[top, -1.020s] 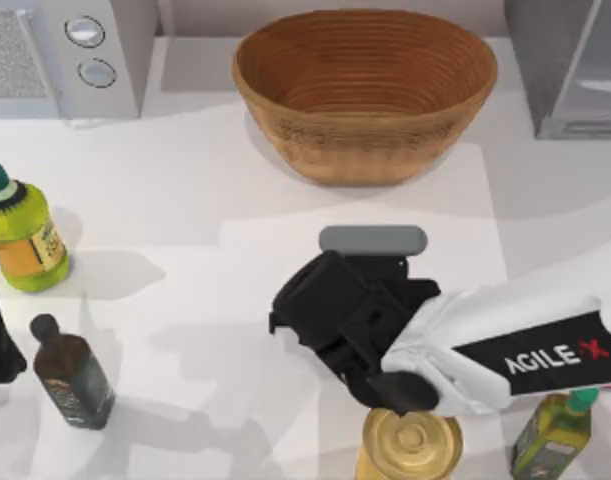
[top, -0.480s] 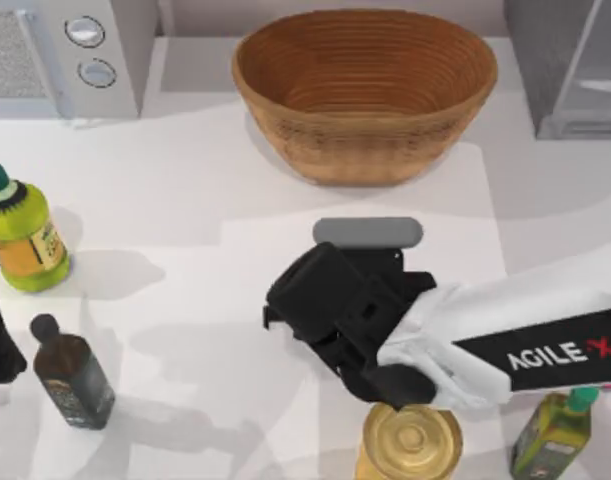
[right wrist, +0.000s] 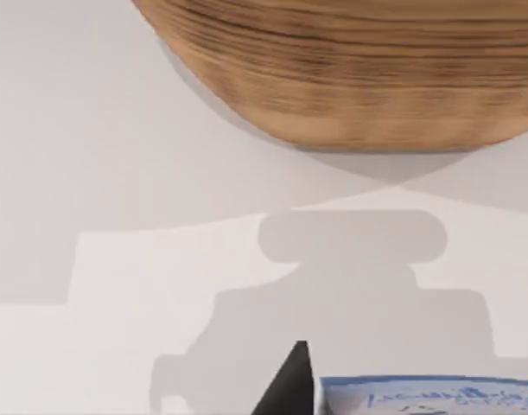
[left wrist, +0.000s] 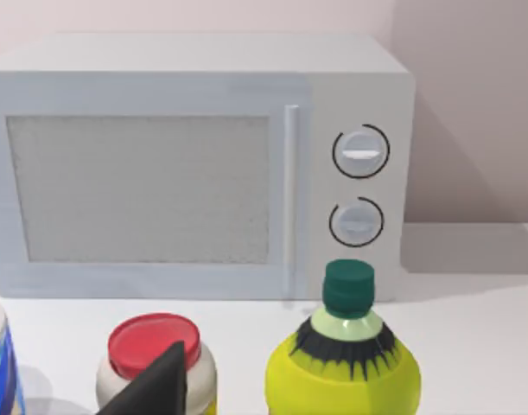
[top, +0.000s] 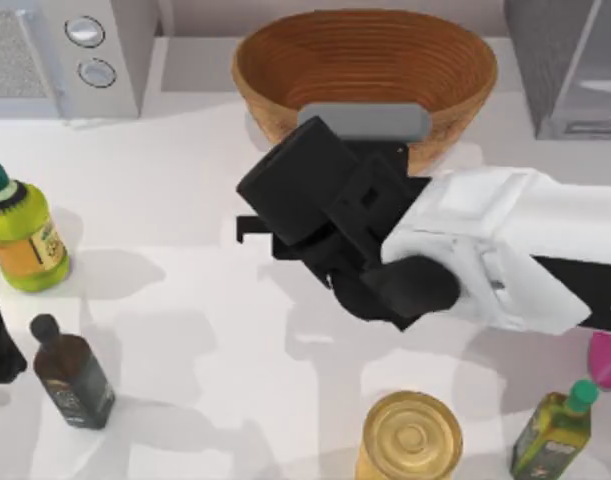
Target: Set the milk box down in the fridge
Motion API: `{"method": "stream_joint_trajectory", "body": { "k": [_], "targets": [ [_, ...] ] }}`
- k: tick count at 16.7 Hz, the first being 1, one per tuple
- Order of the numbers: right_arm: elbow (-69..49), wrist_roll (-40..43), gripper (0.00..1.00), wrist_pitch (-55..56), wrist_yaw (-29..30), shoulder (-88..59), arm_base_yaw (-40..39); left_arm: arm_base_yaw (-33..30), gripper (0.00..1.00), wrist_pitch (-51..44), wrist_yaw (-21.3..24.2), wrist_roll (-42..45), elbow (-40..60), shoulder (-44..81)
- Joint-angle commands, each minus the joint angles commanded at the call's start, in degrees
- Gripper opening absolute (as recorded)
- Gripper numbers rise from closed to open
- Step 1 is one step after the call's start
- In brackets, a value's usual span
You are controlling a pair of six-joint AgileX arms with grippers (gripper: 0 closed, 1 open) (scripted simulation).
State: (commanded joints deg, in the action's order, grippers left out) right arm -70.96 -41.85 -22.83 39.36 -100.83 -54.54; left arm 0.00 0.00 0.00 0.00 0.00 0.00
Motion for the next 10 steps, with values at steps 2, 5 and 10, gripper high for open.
{"method": "stream_joint_trajectory", "body": {
  "k": [2, 5, 10],
  "targets": [
    [-1.86, -0.15, 0.00, -4.10, -0.04, 1.63, 0.96, 0.00, 1.00, 0.00, 0.00, 0.00, 0.00, 0.00],
    [-1.74, 0.28, 0.00, -5.77, -0.94, 2.07, 1.96, 0.00, 1.00, 0.00, 0.00, 0.00, 0.00, 0.00],
    [-1.20, 0.57, 0.00, -5.40, -1.51, 2.01, 2.12, 0.00, 1.00, 0.00, 0.00, 0.00, 0.00, 0.00]
  ]
}}
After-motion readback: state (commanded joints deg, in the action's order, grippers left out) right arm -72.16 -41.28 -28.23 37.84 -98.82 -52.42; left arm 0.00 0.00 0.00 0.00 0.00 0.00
